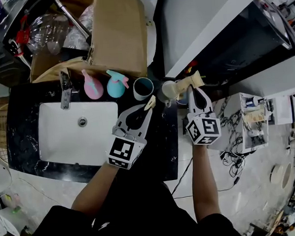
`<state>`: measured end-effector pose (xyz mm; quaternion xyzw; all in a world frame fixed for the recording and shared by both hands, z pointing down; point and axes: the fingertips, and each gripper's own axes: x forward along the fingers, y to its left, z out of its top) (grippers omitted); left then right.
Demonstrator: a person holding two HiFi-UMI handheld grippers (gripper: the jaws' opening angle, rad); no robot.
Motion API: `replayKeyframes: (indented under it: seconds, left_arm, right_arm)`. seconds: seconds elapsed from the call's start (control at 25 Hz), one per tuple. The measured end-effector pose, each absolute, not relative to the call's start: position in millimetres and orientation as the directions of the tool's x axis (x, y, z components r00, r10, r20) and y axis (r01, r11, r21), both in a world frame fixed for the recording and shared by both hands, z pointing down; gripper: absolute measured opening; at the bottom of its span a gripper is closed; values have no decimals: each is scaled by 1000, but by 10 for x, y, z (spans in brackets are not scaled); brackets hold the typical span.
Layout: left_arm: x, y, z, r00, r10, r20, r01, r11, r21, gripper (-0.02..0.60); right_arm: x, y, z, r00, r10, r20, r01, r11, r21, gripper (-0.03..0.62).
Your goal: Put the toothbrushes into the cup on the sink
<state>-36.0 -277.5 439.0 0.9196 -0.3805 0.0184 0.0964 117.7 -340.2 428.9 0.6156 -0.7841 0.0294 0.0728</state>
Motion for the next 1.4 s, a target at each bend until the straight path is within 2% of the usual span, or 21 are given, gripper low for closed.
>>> replayKeyframes:
  seconds: [1.4]
  left_arm:
    - [-456, -2781, 4468, 677, -724, 129, -735, -660, 157, 31]
  right_arm:
    - [1114, -3501, 4760, -236, -939, 251, -950, 277, 143, 5]
